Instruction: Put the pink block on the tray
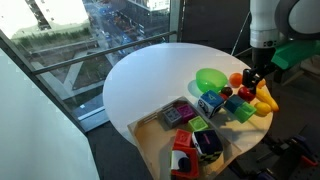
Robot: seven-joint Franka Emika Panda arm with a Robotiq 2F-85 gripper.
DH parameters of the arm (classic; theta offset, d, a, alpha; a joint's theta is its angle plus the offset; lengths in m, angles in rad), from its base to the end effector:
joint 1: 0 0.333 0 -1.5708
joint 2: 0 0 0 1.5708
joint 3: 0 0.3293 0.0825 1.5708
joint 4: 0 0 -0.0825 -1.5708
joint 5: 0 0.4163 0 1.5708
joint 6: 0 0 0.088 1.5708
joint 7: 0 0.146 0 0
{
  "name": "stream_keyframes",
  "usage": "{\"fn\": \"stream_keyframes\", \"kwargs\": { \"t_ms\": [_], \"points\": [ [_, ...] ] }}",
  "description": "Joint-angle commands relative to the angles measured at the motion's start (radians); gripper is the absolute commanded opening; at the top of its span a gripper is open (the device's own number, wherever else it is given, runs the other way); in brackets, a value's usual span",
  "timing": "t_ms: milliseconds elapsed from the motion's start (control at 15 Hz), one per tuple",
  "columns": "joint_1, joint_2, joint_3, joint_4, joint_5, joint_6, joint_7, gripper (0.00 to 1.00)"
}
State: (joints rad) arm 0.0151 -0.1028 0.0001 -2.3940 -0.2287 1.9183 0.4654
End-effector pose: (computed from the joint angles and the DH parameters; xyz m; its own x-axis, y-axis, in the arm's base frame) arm 0.4465 -0.0175 0.2905 0.8996 -0.3545 -0.2551 -0.2679 -0.9092 0.3188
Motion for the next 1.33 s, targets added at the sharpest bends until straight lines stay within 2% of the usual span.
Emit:
{"fn": "stream_keyframes", "kwargs": {
  "t_ms": [0,400,933,1200,1267],
  "points": [
    [-0.038,-0.119,-0.017,-0.054,-0.006,-0.035,-0.102,1.0],
    [-0.081,-0.285,-0.049,-0.104,0.026,-0.057,-0.261,1.0],
    [-0.079,-0.476,-0.113,-0.153,0.122,-0.057,-0.484,1.0],
    [-0.087,-0.525,-0.123,-0.171,0.145,-0.04,-0.524,1.0],
    [-0.09,-0.483,-0.106,-0.149,0.132,-0.044,-0.496,1.0]
  ]
}}
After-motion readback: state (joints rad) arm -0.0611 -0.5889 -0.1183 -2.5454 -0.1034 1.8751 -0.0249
